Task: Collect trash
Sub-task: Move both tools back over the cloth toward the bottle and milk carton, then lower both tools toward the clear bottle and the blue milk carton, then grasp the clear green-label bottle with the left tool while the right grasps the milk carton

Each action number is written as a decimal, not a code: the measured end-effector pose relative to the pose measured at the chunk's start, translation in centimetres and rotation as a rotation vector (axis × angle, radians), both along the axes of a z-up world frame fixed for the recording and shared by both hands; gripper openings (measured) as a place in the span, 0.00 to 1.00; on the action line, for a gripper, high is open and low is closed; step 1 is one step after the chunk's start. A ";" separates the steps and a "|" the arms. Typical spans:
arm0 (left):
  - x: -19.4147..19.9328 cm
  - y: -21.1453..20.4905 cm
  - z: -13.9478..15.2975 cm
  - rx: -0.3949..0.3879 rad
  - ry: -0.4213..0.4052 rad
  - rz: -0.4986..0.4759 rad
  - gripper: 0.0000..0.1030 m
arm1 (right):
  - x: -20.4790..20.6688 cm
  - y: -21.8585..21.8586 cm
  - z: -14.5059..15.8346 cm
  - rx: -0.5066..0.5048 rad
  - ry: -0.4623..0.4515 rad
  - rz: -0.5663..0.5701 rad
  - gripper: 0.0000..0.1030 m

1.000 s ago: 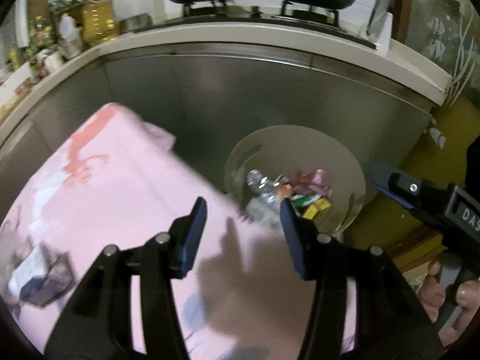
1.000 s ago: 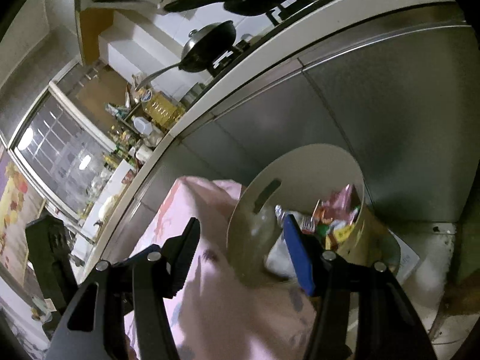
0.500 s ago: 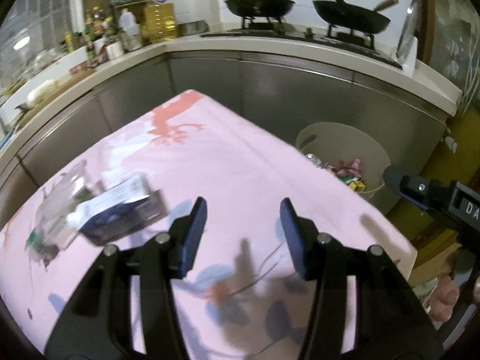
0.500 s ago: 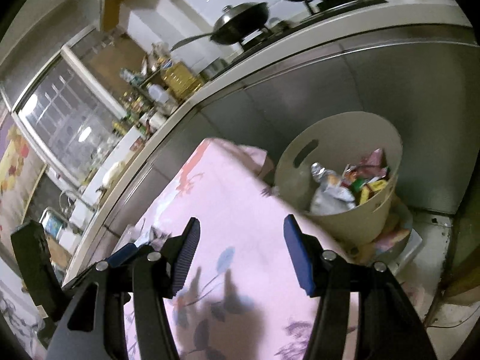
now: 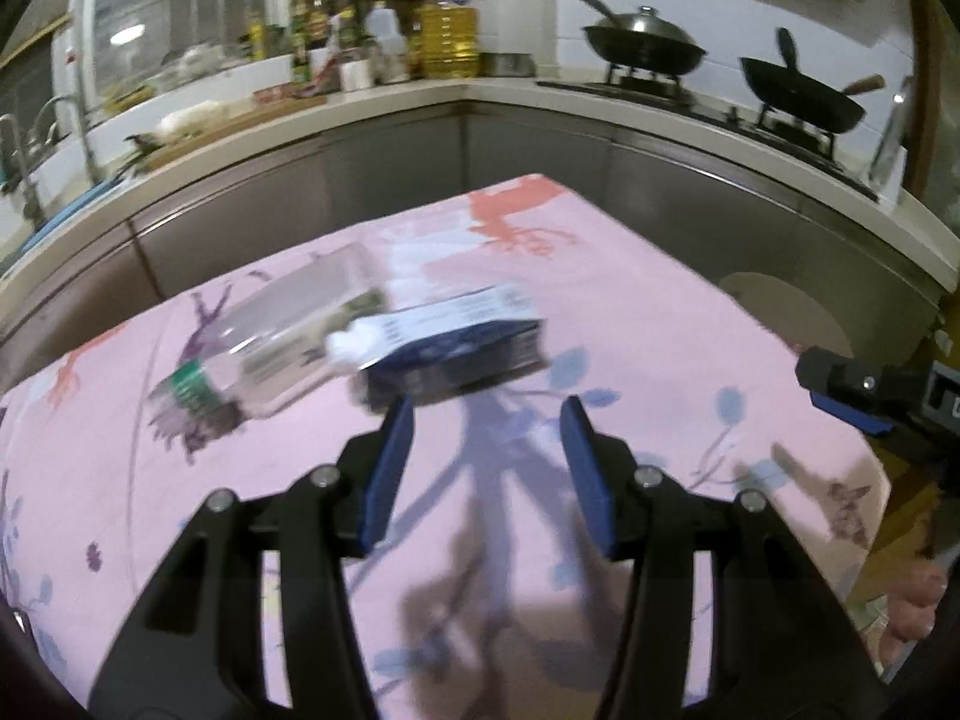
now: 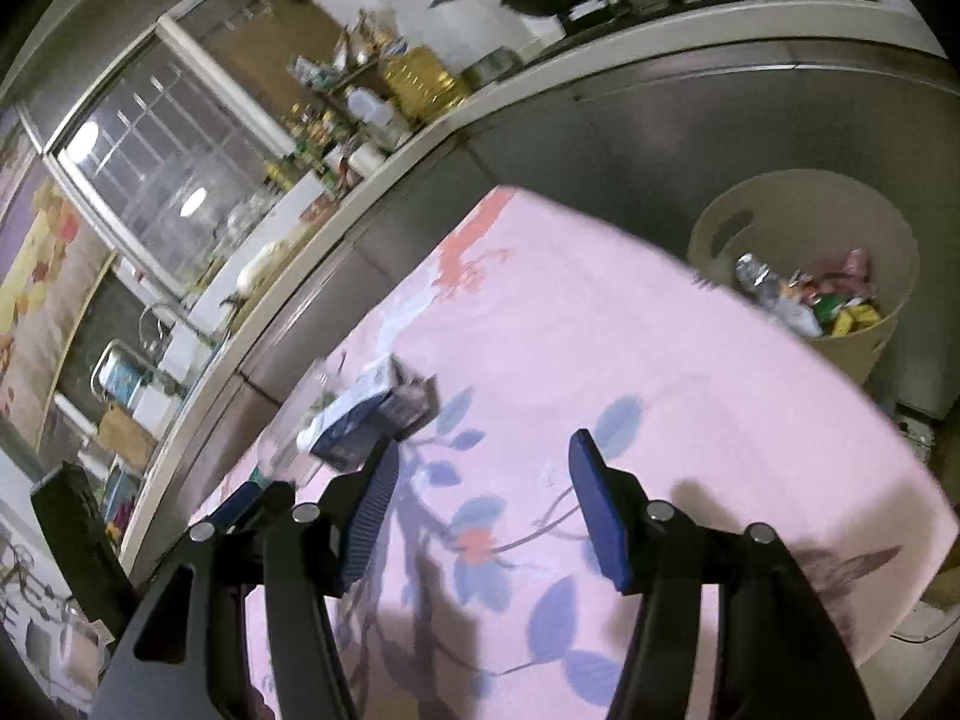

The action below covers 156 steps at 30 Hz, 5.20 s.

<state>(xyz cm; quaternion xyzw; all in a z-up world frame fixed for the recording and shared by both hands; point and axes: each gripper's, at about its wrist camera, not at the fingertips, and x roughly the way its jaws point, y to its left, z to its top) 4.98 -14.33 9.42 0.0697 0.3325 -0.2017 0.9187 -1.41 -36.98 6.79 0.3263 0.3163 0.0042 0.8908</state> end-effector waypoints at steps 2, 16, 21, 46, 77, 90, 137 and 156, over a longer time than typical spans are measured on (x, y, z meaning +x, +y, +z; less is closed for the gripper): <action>0.3 1.6 -0.7 0.005 -0.001 0.031 0.47 | 0.5 1.2 -0.5 0.010 0.020 0.024 0.55; 0.8 7.7 -3.8 0.052 -0.111 0.170 0.47 | 1.5 7.4 -1.7 -0.107 0.042 0.036 0.55; 0.5 8.7 -4.0 0.036 -0.169 0.187 0.47 | 1.6 9.8 -1.1 -0.219 0.051 0.049 0.55; -3.7 10.6 -3.0 -0.023 -0.399 0.325 0.94 | -0.7 12.2 -0.7 -0.288 0.046 -0.016 0.55; -4.4 14.6 -0.4 0.176 -0.113 0.400 0.94 | -3.5 14.4 -0.3 -0.150 -0.044 0.193 0.55; -3.8 15.7 -1.5 0.219 -0.066 0.445 0.94 | -3.3 15.9 -1.5 -0.131 -0.010 0.247 0.55; 0.9 20.9 -4.4 0.123 0.092 0.462 0.94 | 0.5 19.7 -2.8 -0.201 0.061 0.326 0.55; 12.7 13.3 -4.3 0.311 -0.039 -0.184 0.90 | 9.8 12.6 0.7 -0.290 -0.057 0.334 0.55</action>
